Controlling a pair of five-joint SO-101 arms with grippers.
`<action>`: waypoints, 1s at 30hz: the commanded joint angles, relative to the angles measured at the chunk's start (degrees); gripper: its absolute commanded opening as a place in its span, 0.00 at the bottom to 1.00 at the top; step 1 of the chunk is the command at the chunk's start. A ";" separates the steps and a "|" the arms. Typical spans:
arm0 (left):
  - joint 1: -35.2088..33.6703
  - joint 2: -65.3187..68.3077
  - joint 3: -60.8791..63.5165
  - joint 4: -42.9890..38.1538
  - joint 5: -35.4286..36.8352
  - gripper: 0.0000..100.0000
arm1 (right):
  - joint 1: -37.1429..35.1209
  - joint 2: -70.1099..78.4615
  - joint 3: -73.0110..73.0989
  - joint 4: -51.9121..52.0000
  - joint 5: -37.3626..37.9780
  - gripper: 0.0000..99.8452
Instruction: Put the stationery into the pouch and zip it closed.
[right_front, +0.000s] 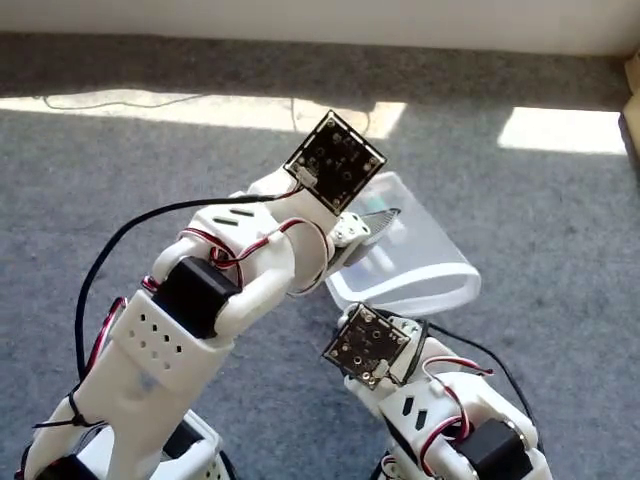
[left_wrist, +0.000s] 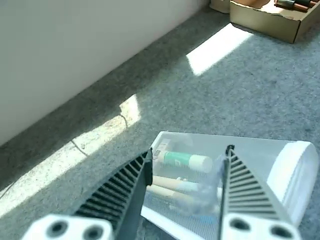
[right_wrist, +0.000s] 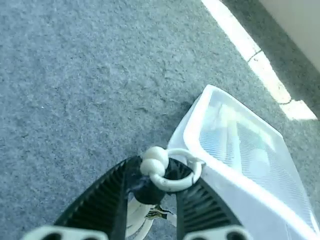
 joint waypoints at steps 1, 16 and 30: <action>-6.46 -1.27 -4.18 0.26 -0.62 0.23 | -0.40 -0.40 -0.31 -0.31 0.35 0.01; -14.11 -1.27 -14.37 24.18 -6.15 0.23 | 11.21 -0.48 -0.84 -2.59 -2.81 0.01; -3.12 -1.27 -13.14 33.23 -10.99 0.23 | 14.46 -0.48 -0.92 -6.20 -7.56 0.01</action>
